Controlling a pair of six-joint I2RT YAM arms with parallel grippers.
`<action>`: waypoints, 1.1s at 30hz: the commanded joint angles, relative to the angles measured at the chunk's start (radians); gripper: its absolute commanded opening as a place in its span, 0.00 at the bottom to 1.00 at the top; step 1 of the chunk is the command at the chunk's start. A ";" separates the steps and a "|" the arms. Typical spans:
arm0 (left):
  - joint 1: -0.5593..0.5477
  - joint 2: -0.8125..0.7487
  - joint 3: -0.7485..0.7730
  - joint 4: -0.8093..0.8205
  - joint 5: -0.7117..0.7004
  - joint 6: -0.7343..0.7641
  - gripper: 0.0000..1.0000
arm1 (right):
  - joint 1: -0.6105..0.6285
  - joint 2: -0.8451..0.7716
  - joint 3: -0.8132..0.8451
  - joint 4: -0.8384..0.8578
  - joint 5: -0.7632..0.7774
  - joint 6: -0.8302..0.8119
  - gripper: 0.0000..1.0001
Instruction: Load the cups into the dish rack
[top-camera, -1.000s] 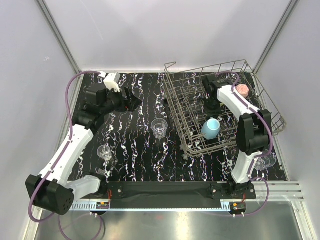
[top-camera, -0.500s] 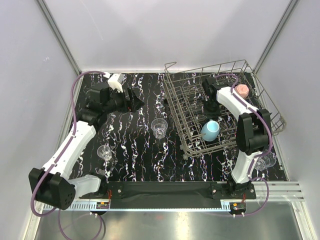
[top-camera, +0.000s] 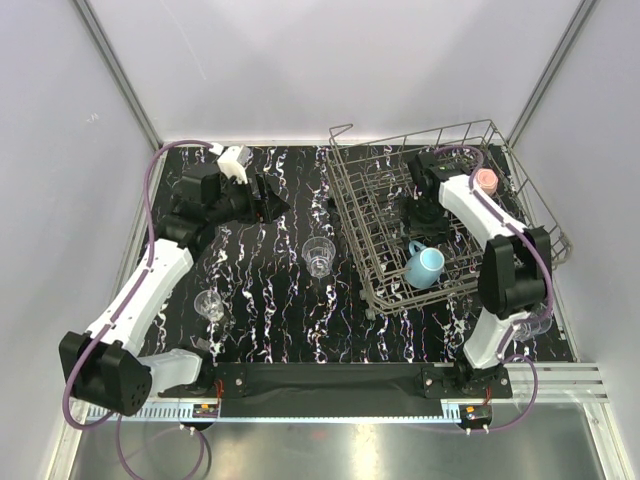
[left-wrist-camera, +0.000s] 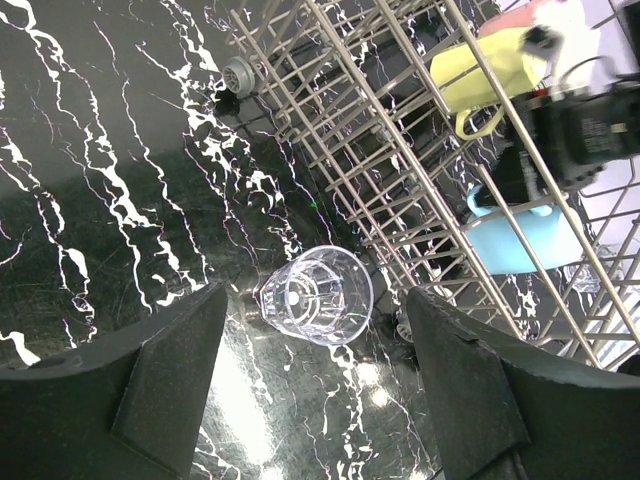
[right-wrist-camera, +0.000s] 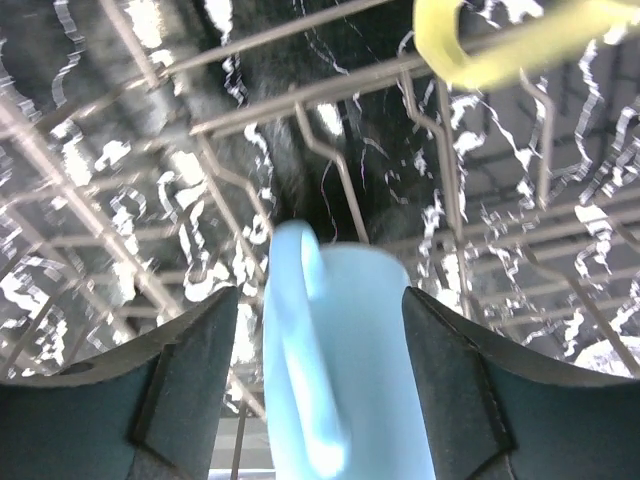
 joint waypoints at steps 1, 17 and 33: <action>-0.011 0.026 0.054 0.020 0.034 0.014 0.77 | -0.003 -0.127 0.059 -0.046 0.010 0.015 0.74; -0.209 0.253 0.183 -0.237 -0.211 0.116 0.67 | -0.003 -0.461 0.220 -0.101 0.084 0.070 0.86; -0.261 0.458 0.191 -0.246 -0.255 0.097 0.58 | -0.003 -0.596 0.216 -0.075 0.098 0.055 0.91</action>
